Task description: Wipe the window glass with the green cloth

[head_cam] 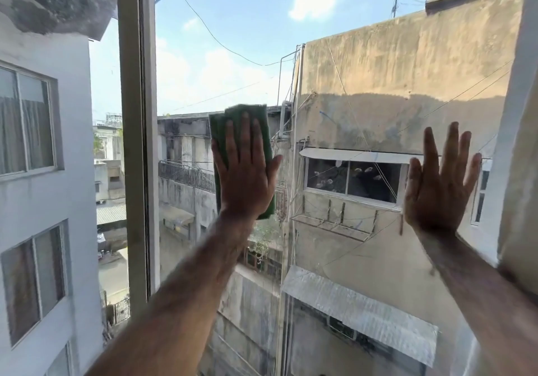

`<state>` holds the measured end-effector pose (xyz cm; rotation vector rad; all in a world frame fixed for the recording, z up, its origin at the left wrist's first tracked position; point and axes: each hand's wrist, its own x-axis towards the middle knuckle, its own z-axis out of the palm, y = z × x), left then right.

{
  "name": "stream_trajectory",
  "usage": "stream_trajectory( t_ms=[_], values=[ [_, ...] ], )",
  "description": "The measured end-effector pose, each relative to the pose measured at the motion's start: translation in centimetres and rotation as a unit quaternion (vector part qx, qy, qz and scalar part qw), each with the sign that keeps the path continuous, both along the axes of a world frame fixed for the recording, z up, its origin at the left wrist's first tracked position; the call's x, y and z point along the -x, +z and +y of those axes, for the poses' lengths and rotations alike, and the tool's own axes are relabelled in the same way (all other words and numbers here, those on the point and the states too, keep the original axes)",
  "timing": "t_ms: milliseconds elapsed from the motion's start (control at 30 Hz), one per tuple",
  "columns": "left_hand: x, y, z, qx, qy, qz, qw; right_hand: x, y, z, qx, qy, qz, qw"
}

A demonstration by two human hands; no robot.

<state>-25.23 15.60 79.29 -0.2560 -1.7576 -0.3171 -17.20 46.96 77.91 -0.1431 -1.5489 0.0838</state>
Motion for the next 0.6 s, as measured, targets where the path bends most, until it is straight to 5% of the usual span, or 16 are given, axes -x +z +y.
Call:
stream_trajectory(
  t_ms=[167, 467, 600],
  values=[
    [-0.4, 7.3, 3.1, -0.020, 0.002, 0.019, 1.000, 0.2, 0.1, 0.3, -0.002, 0.004, -0.001, 1.000],
    [0.1, -1.9, -3.6, 0.128, 0.000, 0.010, 0.992, 0.1, 0.0, 0.2, -0.002, 0.001, 0.006, 1.000],
    [-0.3, 2.1, -3.2, -0.060, 0.015, -0.025, 0.998, 0.1, -0.2, 0.3, 0.000, 0.006, -0.001, 1.000]
  ],
)
